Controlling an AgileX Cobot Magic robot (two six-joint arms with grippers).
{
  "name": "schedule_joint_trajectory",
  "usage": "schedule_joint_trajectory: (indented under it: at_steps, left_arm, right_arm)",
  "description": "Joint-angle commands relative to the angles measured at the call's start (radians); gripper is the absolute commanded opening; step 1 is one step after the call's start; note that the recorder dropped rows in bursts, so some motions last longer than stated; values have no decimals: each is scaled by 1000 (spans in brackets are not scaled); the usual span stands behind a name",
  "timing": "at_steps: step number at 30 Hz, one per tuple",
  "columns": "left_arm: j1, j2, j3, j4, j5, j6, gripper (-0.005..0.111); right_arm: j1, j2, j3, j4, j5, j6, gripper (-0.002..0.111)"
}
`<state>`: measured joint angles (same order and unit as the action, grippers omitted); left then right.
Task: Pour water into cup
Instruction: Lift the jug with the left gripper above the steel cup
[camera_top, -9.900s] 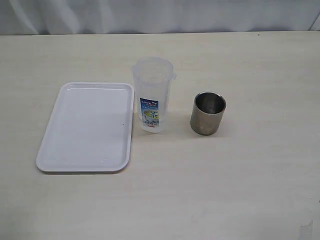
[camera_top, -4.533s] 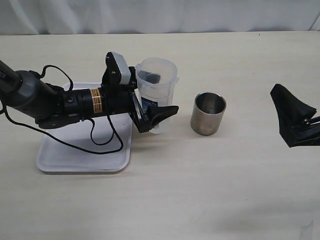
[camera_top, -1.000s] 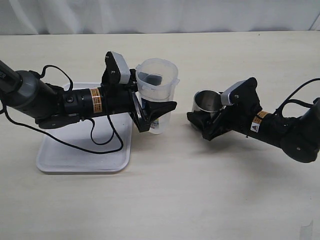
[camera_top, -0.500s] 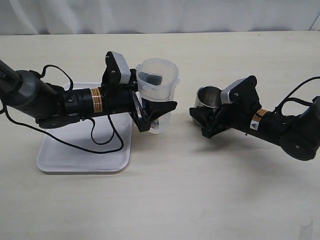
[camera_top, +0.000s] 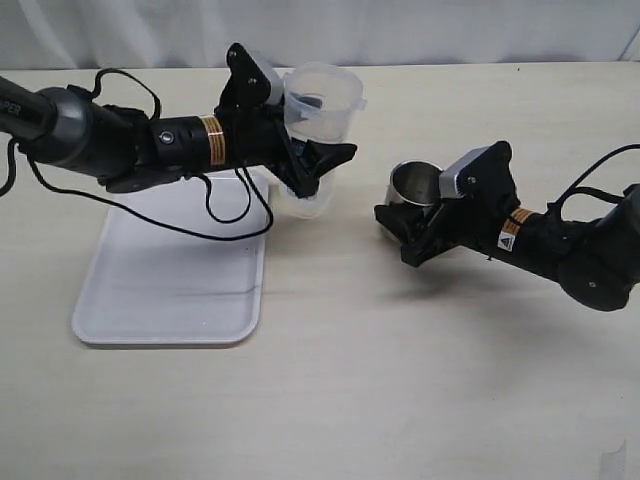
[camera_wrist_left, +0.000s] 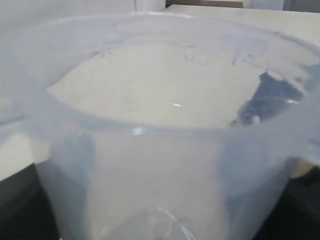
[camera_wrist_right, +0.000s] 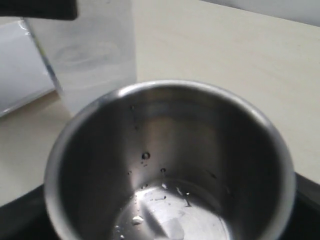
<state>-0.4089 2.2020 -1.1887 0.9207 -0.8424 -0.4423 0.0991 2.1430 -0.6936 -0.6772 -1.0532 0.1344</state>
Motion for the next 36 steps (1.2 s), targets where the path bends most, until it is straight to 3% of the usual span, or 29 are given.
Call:
schedule_joint_trajectory:
  at_steps: [1,7,14,21,36]
  left_arm:
    - [-12,-21,-89,52,53,-58,0]
    - [-45,-21,-183,206,227,-85,0]
    - [-59,-21,-232,249,252,-80,0]
    - [-82,-21,-232,298,281,165,0]
    - [-86,-21,-232,298,290,406,0]
  right_arm:
    - [-4,-21,-33,-75,-10,77,4]
    - [-4,-21,-73,-151,10,147,4]
    - [-4,-21,-89,-160,13,147,4]
    - [-4,-21,-118,-247,13,151,4]
    - [-4,-21,-121,-281,6,146,4]
